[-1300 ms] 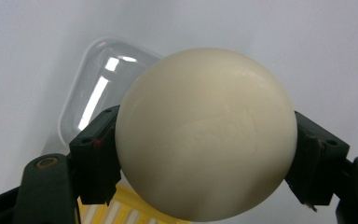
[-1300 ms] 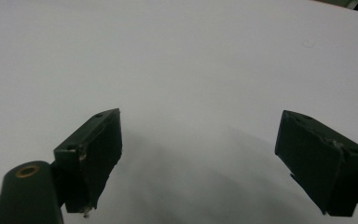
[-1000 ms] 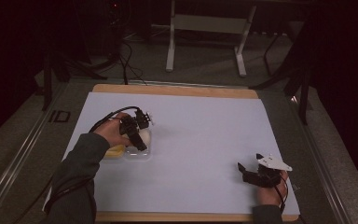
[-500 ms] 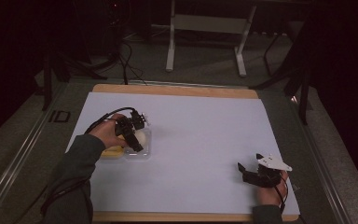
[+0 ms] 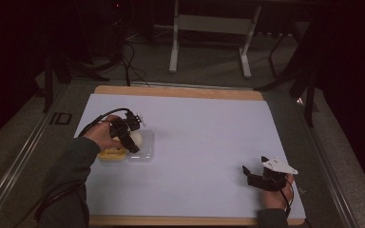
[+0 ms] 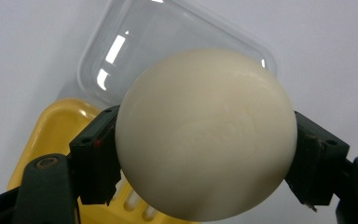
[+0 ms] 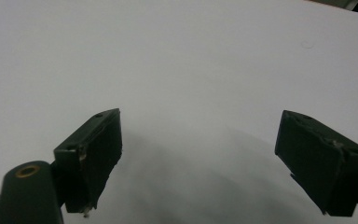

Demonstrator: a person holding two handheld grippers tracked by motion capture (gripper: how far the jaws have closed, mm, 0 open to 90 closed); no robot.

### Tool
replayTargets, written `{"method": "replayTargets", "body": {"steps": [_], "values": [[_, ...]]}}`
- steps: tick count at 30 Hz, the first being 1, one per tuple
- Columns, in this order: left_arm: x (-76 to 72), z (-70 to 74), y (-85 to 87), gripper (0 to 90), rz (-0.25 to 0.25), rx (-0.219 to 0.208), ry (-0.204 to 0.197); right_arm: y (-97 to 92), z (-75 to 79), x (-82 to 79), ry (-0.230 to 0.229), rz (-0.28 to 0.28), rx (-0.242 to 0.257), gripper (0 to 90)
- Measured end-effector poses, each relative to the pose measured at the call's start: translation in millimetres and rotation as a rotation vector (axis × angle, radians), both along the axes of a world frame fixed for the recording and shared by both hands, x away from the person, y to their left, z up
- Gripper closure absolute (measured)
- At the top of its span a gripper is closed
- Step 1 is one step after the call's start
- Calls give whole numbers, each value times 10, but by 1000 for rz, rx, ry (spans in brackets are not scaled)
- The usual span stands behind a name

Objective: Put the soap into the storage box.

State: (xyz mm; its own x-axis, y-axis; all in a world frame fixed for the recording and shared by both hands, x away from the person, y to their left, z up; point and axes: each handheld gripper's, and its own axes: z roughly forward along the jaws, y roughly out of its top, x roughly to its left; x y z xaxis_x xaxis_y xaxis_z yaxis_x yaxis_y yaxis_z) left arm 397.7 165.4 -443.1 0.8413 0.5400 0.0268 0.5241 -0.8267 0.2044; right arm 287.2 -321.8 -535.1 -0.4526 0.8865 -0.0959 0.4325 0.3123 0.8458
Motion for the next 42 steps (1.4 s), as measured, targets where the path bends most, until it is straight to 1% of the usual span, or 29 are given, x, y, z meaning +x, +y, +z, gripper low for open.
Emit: {"method": "replayTargets", "body": {"steps": [4, 14, 15, 19, 22, 23, 25, 27, 29, 30, 33, 37, 42], "values": [[5, -4, 55, 238, 13, 4, -3, -1, 0, 0, -1, 1, 0, 148], [5, -51, 217, 237, 52, 18, 7, 2, 0, -2, -2, 0, -2, 148], [5, -56, 234, 238, 58, 16, 5, 2, 0, -2, -2, 0, -2, 148], [5, -64, 302, 237, 77, 35, -10, 3, 0, -3, -3, -1, -3, 148], [8, -71, 365, 238, 93, 32, -9, 5, 0, -3, -3, -1, -5, 148], [13, -76, 384, 237, 91, 39, -11, 4, 0, -3, -3, 0, -5, 148], [14, -98, 413, 237, 105, 42, -11, 4, 0, -4, -4, -2, -3, 148], [26, -128, 433, 237, 109, 63, -10, 5, 0, -4, -4, -1, -4, 148], [51, -167, 443, 237, 110, 114, -8, 5, -1, -4, -4, -1, -4, 148], [64, -184, 450, 237, 117, 126, -10, 5, 0, -3, -4, -1, -4, 148], [82, -242, 464, 237, 131, 109, -3, 5, 0, -4, -4, -2, -2, 148], [98, -328, 476, 237, 150, 115, -11, 6, 0, -6, -4, -2, -4, 148], [119, -378, 515, 237, 163, 117, -10, 6, 0, -6, -5, -2, -3, 148]]}}
